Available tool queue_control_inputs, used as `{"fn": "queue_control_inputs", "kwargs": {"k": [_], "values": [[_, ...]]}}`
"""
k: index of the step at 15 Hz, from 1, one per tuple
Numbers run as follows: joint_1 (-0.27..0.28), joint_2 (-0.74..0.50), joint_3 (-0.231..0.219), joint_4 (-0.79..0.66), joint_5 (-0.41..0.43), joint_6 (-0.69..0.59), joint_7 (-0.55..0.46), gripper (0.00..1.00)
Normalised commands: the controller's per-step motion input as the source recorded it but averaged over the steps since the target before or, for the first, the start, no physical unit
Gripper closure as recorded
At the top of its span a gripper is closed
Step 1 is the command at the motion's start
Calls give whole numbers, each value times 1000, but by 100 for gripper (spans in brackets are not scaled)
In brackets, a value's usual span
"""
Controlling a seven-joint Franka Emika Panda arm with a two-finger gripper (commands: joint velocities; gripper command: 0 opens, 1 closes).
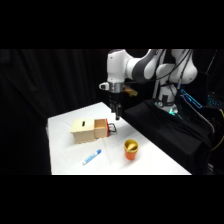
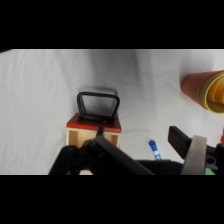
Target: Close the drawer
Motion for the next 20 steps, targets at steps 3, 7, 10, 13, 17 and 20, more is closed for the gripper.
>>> {"fn": "queue_control_inputs", "kwargs": {"k": [3, 7, 10, 13, 17, 20], "values": [[-42, 166, 37, -121, -27, 443, 262, 0], [-21, 261, 2, -32, -14, 453, 214, 0], [25, 265, -71, 4, -7, 436, 199, 0], [85, 238, -128, 8, 35, 418, 155, 0], [131, 210, -105, 17, 159, 386, 33, 0], [124, 209, -40, 50, 250, 314, -44, 0]]}}
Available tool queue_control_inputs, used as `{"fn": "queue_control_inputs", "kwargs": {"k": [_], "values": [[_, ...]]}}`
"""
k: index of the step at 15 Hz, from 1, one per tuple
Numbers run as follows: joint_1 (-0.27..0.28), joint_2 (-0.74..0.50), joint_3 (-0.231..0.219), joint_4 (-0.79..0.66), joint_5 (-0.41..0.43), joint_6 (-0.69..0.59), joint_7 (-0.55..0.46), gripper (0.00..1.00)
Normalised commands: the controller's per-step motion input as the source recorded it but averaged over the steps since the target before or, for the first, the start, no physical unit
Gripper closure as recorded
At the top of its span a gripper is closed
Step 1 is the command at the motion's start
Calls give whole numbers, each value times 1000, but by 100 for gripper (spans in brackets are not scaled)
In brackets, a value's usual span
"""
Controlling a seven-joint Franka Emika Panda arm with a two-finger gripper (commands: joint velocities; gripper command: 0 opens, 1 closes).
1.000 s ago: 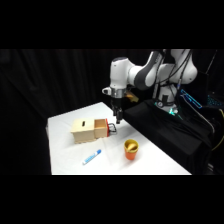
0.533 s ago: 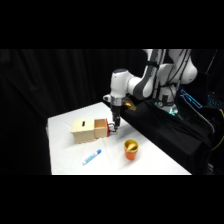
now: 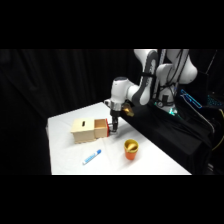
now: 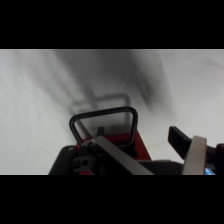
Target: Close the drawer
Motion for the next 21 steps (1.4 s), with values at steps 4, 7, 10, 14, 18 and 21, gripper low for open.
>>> {"fn": "queue_control_inputs", "kwargs": {"k": [4, 7, 10, 14, 18, 21], "values": [[70, 213, 23, 62, 255, 350, -89, 0], [11, 246, 54, 92, 225, 383, -132, 0], [-70, 257, 99, 134, 190, 315, -162, 0], [-95, 214, 88, 168, 145, 215, -190, 0], [-12, 69, -16, 163, 124, 32, -232, 0], [41, -19, -93, 189, 87, -159, -257, 0]]}}
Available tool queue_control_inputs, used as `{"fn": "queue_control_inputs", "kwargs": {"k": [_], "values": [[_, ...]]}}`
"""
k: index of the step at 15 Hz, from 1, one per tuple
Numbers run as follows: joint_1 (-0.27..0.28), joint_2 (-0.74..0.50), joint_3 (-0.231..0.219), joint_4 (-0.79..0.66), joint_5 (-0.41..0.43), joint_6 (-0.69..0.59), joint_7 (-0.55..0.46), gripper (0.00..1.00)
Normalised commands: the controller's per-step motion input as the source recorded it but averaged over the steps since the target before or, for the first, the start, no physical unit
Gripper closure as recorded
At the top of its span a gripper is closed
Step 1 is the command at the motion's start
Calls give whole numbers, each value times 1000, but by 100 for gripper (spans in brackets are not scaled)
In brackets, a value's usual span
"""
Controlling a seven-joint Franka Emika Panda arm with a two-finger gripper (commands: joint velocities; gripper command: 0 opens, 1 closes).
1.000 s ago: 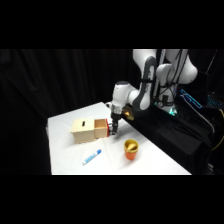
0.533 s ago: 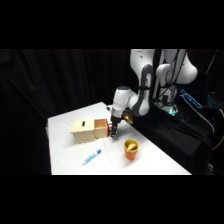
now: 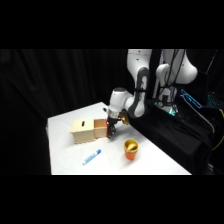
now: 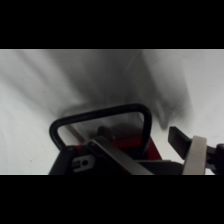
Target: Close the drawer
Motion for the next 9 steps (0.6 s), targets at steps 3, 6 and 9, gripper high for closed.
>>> {"fn": "queue_control_inputs", "kwargs": {"k": [3, 6, 9], "values": [[56, -31, -111, 238, 52, -249, -227, 0], [30, -22, -113, 311, -3, -302, -203, 0], [45, -13, -150, 352, -60, -292, -158, 0]]}}
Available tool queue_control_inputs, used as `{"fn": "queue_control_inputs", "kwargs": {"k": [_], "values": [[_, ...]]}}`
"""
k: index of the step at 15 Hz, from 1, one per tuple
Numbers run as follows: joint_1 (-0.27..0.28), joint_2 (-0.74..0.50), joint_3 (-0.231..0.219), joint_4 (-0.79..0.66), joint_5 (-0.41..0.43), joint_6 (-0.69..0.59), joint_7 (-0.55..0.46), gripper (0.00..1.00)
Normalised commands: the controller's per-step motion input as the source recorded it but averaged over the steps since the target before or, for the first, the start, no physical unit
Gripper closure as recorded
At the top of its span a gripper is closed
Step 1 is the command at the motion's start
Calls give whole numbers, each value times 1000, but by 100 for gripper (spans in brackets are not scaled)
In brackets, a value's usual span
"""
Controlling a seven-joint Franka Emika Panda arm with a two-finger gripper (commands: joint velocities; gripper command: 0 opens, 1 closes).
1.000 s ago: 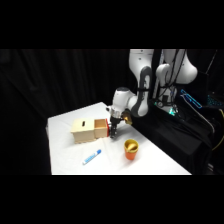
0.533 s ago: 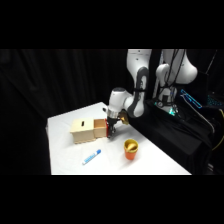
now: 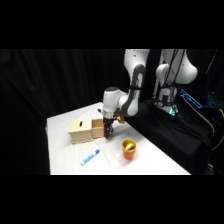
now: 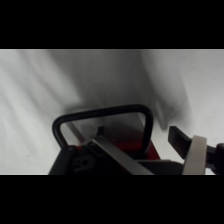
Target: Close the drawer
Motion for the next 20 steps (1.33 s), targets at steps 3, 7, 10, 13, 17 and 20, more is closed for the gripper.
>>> {"fn": "queue_control_inputs", "kwargs": {"k": [3, 7, 10, 13, 17, 20], "values": [[26, 30, -118, 362, -91, -247, -128, 0], [-47, 105, -17, 366, -84, -217, -129, 0], [-123, 147, 79, 365, -61, -227, -167, 0], [-114, 83, 61, 315, -86, -236, -159, 0], [-91, -4, 33, 221, -110, -202, -127, 0], [-135, -101, 89, 97, -79, -213, -174, 0]]}}
